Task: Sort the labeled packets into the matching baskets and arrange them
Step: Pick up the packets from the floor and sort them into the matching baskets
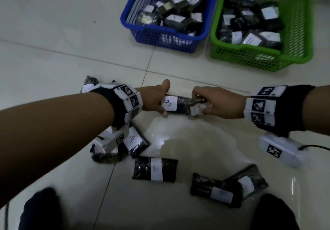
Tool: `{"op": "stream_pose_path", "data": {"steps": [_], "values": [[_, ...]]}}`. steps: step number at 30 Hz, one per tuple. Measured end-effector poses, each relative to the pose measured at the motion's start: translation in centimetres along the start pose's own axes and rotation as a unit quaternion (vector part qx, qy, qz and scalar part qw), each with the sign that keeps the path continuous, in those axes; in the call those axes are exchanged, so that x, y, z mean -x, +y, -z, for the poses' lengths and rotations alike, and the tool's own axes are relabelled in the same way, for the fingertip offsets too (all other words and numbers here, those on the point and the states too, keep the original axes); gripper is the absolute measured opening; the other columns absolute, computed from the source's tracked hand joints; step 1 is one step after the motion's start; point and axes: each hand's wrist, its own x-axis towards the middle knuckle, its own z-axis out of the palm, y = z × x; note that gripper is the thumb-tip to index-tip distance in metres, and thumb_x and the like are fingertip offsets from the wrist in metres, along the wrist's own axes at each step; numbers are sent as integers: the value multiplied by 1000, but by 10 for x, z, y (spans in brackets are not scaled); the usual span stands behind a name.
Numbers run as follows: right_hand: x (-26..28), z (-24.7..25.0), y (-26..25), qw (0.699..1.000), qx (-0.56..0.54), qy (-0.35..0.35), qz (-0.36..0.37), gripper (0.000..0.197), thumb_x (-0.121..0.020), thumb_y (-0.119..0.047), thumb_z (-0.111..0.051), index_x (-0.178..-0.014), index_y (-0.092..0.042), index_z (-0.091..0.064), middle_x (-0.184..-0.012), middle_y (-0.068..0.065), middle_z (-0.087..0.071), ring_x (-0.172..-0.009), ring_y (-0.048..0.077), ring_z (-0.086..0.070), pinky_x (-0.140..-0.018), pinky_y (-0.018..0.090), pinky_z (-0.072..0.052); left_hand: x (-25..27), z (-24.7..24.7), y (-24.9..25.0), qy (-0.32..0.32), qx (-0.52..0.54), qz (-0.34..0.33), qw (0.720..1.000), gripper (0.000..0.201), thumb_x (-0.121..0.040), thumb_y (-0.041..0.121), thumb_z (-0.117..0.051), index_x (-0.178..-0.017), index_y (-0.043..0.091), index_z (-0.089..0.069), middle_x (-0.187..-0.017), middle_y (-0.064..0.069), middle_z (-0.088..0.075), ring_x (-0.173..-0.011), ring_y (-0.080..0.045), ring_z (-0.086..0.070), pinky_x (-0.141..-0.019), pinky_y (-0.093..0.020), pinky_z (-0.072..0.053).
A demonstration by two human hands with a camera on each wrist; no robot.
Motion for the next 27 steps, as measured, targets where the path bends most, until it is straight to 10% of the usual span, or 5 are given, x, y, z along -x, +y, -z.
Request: {"op": "stream_pose_path", "data": {"steps": [4, 14, 21, 27], "values": [[6, 46, 32, 976, -65, 193, -76, 51, -87, -16, -63, -130, -20, -36, -104, -1, -54, -83, 17, -51, -70, 26, -36, -26, 27, 7, 103, 108, 2, 989, 57, -77, 23, -76, -96, 10, -24, -75, 3, -44, -65, -17, -46, -48, -24, -33], [2, 130, 124, 847, -115, 495, -159, 36, -85, -5, -51, -120, -12, -45, -120, 15, -50, -97, 28, -53, -81, 34, -44, -107, 117, 89, 226, 219, -22, 949, 39, -88, 10, -61, -98, 10, -23, -82, -5, -44, -63, -12, -42, -47, -17, -35], [4, 164, 180, 800, -145, 521, -260, 45, -88, 1, -47, -130, -15, -49, -136, 17, -30, -104, 34, -53, -91, 32, -42, -186, 132, 136, 271, 153, 87, 946, 43, -91, 15, -53, -123, -1, -30, -120, -23, -50, -107, -39, -54, -81, -42, -46], [1, 133, 213, 868, -134, 411, -242, 53, -88, -2, -58, -138, -16, -45, -130, 16, -40, -116, 28, -47, -91, 22, -34, -223, 118, 152, 253, 48, 147, 955, 60, -95, 14, -47, -143, 3, -13, -137, -24, -39, -118, -40, -50, -89, -48, -44]]}}
